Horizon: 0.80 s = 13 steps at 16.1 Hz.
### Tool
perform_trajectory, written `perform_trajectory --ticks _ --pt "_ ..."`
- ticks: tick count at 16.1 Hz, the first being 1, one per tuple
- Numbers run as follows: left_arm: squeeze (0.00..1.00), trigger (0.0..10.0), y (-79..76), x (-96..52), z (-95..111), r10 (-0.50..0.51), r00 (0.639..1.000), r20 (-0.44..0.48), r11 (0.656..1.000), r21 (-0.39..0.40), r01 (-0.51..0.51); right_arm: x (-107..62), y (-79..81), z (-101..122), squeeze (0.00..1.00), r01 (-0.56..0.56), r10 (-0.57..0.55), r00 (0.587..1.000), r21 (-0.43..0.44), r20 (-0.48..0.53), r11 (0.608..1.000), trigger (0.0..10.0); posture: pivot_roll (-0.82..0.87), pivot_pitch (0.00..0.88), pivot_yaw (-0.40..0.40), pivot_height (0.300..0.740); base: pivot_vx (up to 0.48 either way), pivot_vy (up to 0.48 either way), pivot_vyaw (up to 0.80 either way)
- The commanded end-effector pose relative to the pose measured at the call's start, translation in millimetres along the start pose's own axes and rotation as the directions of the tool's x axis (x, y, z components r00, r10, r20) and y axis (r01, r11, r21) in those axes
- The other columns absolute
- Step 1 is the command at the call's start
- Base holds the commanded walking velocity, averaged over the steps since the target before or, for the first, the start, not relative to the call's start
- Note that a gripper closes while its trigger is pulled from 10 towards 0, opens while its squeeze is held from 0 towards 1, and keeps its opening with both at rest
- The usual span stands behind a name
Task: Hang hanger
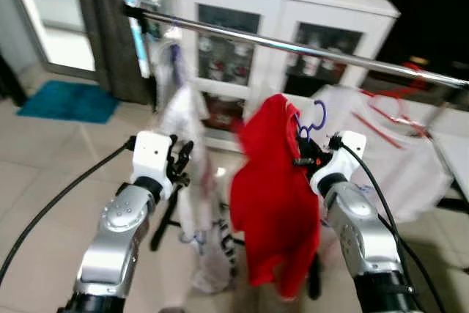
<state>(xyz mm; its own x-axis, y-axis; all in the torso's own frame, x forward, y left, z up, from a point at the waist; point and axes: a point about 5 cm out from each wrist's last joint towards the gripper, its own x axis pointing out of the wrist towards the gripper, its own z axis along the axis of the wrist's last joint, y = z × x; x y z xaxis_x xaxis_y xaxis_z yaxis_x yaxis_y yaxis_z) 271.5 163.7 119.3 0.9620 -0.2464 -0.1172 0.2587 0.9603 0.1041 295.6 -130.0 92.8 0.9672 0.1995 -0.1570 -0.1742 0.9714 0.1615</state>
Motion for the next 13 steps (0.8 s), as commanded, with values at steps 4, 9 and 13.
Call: perform_trajectory --ticks 4,9,13 --pt "0.0 10.0 -0.6 1.3 2.3 -0.003 1.0 0.006 1.0 0.014 0.003 3.3 4.9 14.0 0.0 -0.019 0.021 0.998 -0.023 0.061 1.0 10.0 0.06 0.0 -0.093 0.74 0.368 0.0 0.0" --pt "0.0 10.0 -3.3 2.1 3.1 -0.021 1.0 0.015 0.999 0.026 0.02 1.9 5.7 22.5 0.0 -0.027 0.025 0.99 0.014 0.138 1.0 10.0 0.07 0.0 -0.094 0.74 0.367 0.0 0.0" --pt "0.0 10.0 -9.9 -1.3 13.9 -0.083 0.991 0.102 0.996 0.053 0.078 -0.6 8.5 38.8 0.0 -0.042 0.042 0.97 -0.003 0.241 0.999 10.0 0.07 0.0 -0.097 0.74 0.084 0.0 0.0"
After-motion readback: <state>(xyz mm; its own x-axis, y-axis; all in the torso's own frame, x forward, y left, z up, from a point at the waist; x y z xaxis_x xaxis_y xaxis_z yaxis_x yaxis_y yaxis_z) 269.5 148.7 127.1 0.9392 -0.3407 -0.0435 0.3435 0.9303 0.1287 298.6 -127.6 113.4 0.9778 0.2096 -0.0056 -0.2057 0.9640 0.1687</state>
